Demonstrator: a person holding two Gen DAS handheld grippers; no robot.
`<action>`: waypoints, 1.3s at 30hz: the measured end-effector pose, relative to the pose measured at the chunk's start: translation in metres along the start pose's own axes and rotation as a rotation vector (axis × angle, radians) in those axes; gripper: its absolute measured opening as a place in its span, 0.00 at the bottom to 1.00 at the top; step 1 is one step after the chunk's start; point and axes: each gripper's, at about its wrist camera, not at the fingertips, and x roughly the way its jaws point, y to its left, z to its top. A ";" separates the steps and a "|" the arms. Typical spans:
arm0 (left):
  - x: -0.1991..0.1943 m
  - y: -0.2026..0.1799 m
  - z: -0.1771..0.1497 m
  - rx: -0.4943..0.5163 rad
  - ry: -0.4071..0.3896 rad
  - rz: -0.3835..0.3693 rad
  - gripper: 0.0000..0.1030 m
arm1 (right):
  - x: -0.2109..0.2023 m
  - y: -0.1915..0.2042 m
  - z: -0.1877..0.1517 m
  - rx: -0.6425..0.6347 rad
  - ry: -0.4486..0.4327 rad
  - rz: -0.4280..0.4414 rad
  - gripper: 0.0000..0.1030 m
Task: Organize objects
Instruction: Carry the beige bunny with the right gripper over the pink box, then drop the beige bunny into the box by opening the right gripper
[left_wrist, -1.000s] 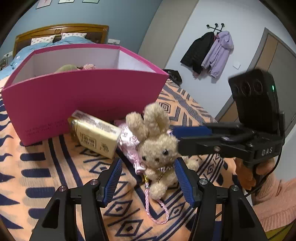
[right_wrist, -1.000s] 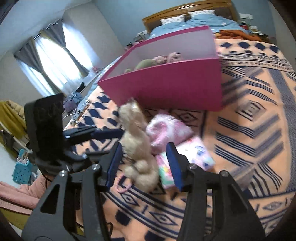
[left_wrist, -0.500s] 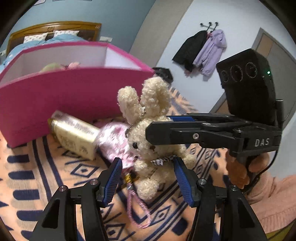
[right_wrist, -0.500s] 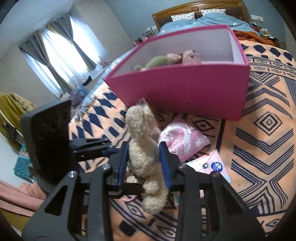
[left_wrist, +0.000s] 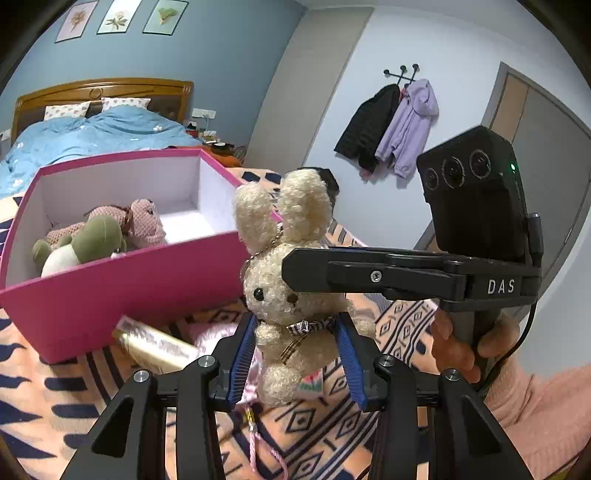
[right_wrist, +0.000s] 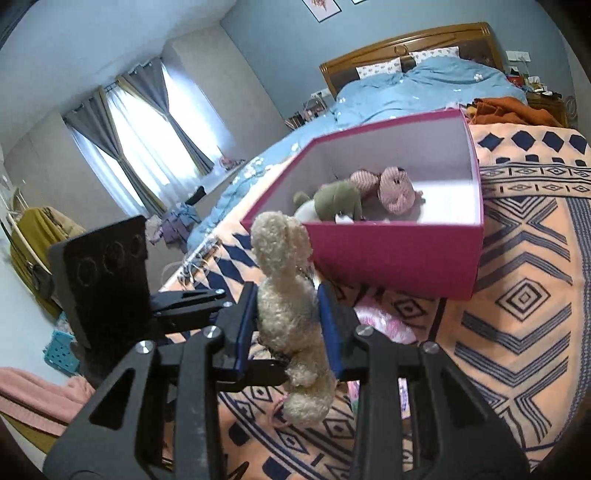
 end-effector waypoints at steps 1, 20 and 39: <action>0.000 0.000 0.002 0.000 -0.004 0.000 0.42 | -0.002 0.001 0.003 -0.005 -0.009 -0.001 0.35; 0.010 0.023 0.086 0.007 -0.078 0.058 0.42 | 0.000 -0.006 0.075 -0.063 -0.099 0.004 0.35; 0.069 0.058 0.118 -0.033 -0.004 0.166 0.42 | 0.037 -0.059 0.110 0.003 -0.074 -0.076 0.35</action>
